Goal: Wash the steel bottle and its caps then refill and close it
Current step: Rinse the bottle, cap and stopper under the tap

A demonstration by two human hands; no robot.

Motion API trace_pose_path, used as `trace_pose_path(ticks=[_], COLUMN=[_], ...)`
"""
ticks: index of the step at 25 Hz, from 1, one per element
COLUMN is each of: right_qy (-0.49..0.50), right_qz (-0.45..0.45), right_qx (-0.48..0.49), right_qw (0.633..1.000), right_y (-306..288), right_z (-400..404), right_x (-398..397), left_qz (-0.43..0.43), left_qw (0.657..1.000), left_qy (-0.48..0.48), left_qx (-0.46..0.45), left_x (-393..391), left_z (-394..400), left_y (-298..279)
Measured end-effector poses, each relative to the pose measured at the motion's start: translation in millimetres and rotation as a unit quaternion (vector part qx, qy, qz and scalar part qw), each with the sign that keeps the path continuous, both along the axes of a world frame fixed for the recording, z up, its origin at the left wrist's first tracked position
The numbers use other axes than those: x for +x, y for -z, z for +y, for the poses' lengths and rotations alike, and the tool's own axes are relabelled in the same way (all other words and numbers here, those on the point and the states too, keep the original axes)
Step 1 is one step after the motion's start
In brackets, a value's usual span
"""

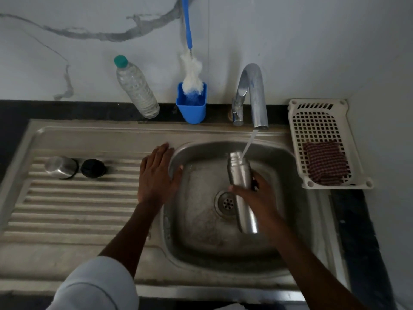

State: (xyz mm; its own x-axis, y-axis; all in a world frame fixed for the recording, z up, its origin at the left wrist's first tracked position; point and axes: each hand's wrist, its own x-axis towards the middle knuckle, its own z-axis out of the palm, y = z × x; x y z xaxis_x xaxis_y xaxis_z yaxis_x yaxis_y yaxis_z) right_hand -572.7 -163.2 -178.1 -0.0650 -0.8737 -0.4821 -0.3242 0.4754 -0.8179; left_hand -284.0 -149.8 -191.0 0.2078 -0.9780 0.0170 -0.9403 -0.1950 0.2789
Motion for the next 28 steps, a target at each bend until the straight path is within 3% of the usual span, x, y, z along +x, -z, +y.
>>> trace_pose_path(ticks=[3, 6, 11, 17, 19, 22, 24, 26, 28], right_qy=[0.068, 0.138, 0.246, 0.344, 0.350, 0.340, 0.310, 0.266, 0.221], right_qz=[-0.161, -0.340, -0.548, -0.693, -0.713, -0.711, -0.693, -0.641, -0.552], right_qx=[0.002, 0.055, 0.140, 0.131, 0.155, 0.219, 0.263, 0.279, 0.273], right_qw=[0.985, 0.929, 0.788, 0.620, 0.587, 0.575, 0.595, 0.664, 0.756], right_y=[-8.9, -24.1, -25.9, -18.3, -18.1, -14.3, -14.3, -16.5, -22.1], right_z=[-19.7, -29.8, -45.2, -43.1, -41.0, -40.6, -36.2, -29.6, -23.9], right_x=[11.8, 15.9, 8.2, 19.4, 27.2, 41.1, 48.5, 46.9, 38.3], left_qz=[-0.005, -0.009, -0.005, -0.005, -0.006, -0.007, -0.006, -0.003, -0.001], left_qw=[1.000, 1.000, 1.000, 1.000, 1.000, 1.000, 1.000, 1.000, 1.000], left_qy=[0.001, -0.002, 0.001, -0.002, -0.001, 0.001, -0.002, 0.001, 0.000], left_qx=[0.000, 0.000, -0.001, -0.002, -0.003, 0.000, -0.002, -0.005, -0.004], left_x=[-0.7, -1.1, -0.3, 0.0, 0.3, 0.2, -0.4, -0.9, -1.4], left_z=[0.6, 1.6, 0.6, 1.1, 0.5, 0.4, 0.5, 0.8, 0.5], left_y=[0.6, 0.3, 1.1, 3.9, 2.8, 2.7, 2.2, 1.0, 0.1])
